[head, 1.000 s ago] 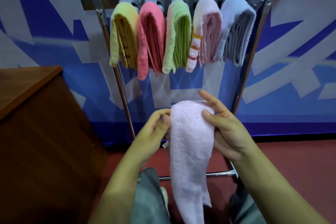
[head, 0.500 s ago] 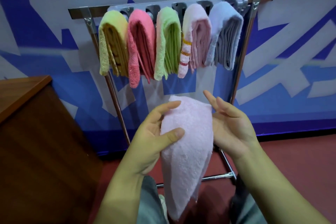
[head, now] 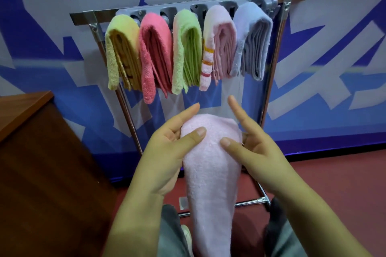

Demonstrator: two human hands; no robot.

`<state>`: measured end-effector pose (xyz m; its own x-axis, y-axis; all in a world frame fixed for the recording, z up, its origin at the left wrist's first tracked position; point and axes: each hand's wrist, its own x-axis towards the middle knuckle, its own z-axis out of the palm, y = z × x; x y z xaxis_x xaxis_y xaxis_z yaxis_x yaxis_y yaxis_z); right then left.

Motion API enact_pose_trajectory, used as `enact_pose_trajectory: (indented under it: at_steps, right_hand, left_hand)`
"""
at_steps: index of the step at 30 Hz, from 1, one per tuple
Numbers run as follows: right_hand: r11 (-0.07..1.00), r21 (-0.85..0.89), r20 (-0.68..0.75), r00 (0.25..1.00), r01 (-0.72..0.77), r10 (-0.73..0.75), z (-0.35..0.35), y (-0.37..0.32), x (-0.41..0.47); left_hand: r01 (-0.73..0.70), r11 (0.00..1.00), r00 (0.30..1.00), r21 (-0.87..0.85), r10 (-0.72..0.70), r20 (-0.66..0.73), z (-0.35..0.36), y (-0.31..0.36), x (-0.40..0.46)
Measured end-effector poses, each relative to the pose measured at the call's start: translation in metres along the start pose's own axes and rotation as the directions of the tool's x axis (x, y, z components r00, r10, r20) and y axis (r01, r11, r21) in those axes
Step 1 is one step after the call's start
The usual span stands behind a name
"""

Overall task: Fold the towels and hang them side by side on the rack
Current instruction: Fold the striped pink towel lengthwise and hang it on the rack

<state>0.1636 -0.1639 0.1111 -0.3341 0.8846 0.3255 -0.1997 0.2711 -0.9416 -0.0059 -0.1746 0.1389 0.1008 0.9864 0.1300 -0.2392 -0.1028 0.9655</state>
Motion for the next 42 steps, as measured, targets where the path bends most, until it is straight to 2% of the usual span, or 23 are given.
enact_pose_trajectory:
  at_steps: [4,7,11,16,18,23,27,32,36,39,42]
  right_hand:
    - [0.994,-0.104,-0.06,0.998,0.023,-0.03,0.008,-0.006,0.004]
    - [1.0,0.005,-0.08,0.997,0.006,-0.006,0.012,-0.014,0.011]
    - [0.993,0.121,-0.037,0.999,-0.013,0.018,0.007,-0.021,0.022]
    - [0.97,-0.21,0.008,0.992,0.126,-0.128,-0.003,-0.032,0.019]
    - [0.948,-0.269,0.042,0.986,0.168,-0.163,-0.007,-0.036,0.018]
    - [0.952,-0.208,0.086,0.973,0.227,-0.213,-0.015,-0.049,0.018]
    - [0.981,-0.084,0.128,0.978,0.175,-0.163,-0.02,-0.048,0.017]
    - [0.969,-0.107,0.02,0.975,0.221,-0.22,-0.021,-0.045,0.015]
    - [0.955,-0.144,0.043,0.966,0.259,-0.255,-0.013,-0.044,0.015]
    - [0.909,-0.284,0.028,0.95,0.304,-0.31,-0.008,-0.043,0.015]
    - [0.811,-0.455,0.037,0.918,0.368,-0.396,-0.008,-0.043,0.016]
  left_hand:
    - [-0.078,0.992,0.995,0.101,0.084,-0.061,-0.005,0.0,0.003]
    - [-0.074,0.99,0.994,0.117,0.083,-0.077,-0.011,-0.003,0.005]
    - [-0.105,0.99,0.994,0.095,0.105,0.006,-0.011,-0.009,0.002]
    - [-0.218,0.974,0.976,0.057,0.218,-0.009,-0.007,-0.003,0.001]
    - [-0.26,0.965,0.966,0.041,0.26,0.01,-0.003,0.001,0.002]
    - [-0.376,0.926,0.926,0.024,0.376,-0.024,0.011,0.003,0.007]
    - [-0.417,0.909,0.907,-0.005,0.416,-0.065,0.019,0.007,0.014]
    - [-0.415,0.902,0.905,0.123,0.423,-0.052,0.019,0.014,0.015]
    - [-0.44,0.837,0.878,0.324,0.477,-0.039,0.007,0.018,0.012]
    - [-0.438,0.769,0.856,0.466,0.515,-0.046,-0.001,0.022,0.01]
    - [-0.423,0.715,0.843,0.557,0.535,-0.046,-0.004,0.025,0.01]
